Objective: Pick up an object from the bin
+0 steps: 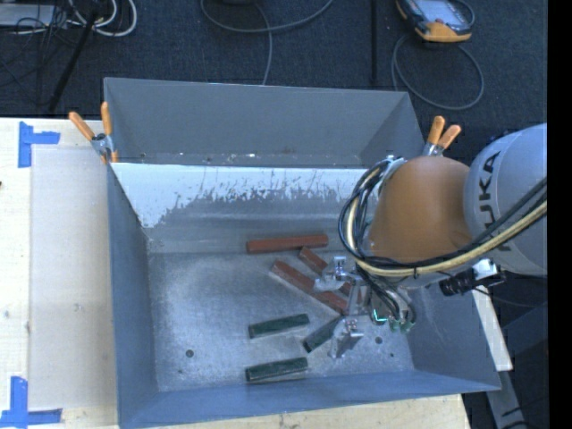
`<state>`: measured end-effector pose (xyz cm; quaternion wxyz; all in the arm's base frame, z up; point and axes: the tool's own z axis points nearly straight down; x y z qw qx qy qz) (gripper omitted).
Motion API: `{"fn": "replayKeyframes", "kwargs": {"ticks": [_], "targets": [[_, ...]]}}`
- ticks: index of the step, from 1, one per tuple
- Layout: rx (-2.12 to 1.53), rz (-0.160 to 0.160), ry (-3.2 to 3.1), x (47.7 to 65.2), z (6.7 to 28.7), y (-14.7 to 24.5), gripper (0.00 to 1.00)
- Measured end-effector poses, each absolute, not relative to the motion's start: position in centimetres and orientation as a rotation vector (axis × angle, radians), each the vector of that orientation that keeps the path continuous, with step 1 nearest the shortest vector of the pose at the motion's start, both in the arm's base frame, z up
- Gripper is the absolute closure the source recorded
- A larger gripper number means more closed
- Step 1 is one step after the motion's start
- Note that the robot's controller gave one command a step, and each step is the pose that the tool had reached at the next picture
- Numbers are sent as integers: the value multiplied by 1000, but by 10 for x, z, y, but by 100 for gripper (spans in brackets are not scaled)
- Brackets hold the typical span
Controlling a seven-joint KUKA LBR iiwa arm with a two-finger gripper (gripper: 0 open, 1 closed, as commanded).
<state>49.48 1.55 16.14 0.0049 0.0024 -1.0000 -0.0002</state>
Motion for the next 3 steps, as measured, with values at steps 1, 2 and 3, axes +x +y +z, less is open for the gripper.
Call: {"fn": "replayKeyframes", "kwargs": {"ticks": [1,2,3], "targets": [[6,-1,-3139,497,165,15,0],[239,1,-3146,502,79,25,100],[238,1,-3146,502,79,25,100]]}}
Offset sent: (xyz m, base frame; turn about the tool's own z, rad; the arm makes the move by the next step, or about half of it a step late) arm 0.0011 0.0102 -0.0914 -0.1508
